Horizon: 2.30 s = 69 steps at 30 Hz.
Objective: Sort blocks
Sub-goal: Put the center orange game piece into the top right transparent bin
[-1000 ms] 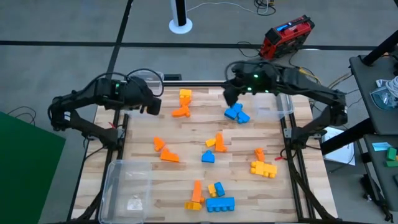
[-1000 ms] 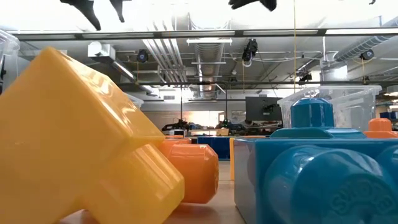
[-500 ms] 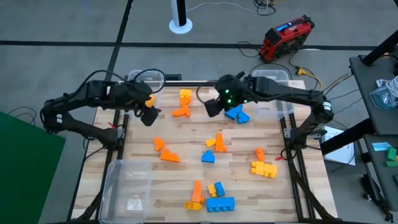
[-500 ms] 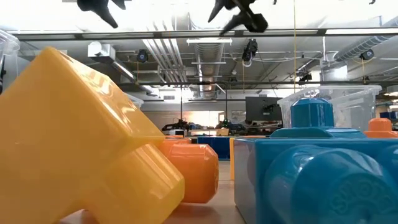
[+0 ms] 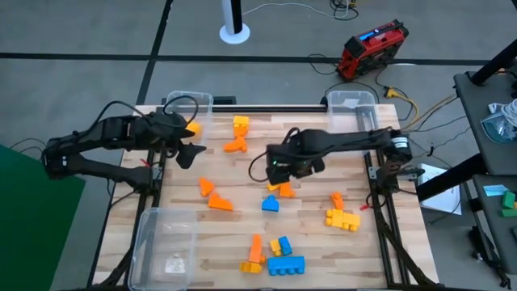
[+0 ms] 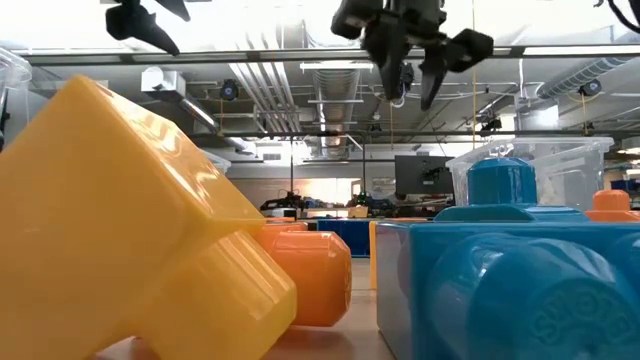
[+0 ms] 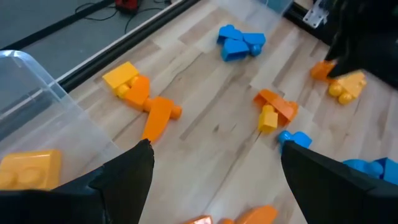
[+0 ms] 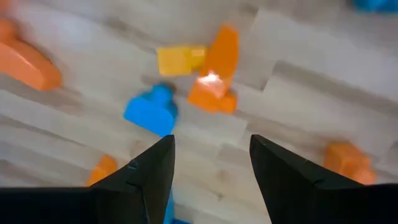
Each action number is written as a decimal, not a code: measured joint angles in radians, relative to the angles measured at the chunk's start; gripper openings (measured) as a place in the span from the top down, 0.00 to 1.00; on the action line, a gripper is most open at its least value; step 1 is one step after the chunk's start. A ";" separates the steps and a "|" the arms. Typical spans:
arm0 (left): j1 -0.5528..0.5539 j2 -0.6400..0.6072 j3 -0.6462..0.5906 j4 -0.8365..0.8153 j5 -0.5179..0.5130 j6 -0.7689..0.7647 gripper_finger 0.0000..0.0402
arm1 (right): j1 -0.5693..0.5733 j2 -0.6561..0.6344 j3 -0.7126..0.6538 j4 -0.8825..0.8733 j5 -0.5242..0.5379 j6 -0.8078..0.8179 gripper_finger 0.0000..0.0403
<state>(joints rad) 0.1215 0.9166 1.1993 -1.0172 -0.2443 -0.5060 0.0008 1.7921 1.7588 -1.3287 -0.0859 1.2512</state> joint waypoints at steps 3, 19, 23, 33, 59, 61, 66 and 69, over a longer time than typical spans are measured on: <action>0.000 -0.008 -0.002 0.000 -0.001 0.000 0.19 | 0.009 0.046 -0.005 0.002 -0.001 0.003 0.50; 0.000 -0.057 -0.055 -0.004 -0.032 -0.027 0.19 | 0.005 -0.013 -0.360 0.324 0.000 0.022 0.33; 0.000 -0.055 -0.061 -0.004 -0.034 -0.027 0.19 | 0.006 -0.021 -0.452 0.482 -0.001 0.063 0.31; 0.000 -0.052 -0.061 -0.002 -0.037 -0.027 0.19 | 0.001 0.002 -0.467 0.498 0.000 0.061 0.23; 0.000 -0.041 -0.061 0.000 -0.061 -0.033 0.19 | 0.008 0.084 -0.462 0.559 0.009 -0.066 0.26; 0.000 -0.041 -0.061 0.000 -0.063 -0.033 0.19 | 0.008 0.089 -0.464 0.558 0.009 -0.077 0.31; 0.000 -0.041 -0.061 0.000 -0.062 -0.032 0.19 | 0.008 0.112 -0.466 0.554 0.008 -0.115 0.46; 0.000 -0.042 -0.061 0.000 -0.062 -0.032 0.19 | 0.008 0.121 -0.466 0.548 0.006 -0.127 0.56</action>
<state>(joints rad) 0.1217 0.8749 1.1381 -1.0176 -0.3065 -0.5377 0.0086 1.9133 1.2930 -0.7803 -0.0803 1.1241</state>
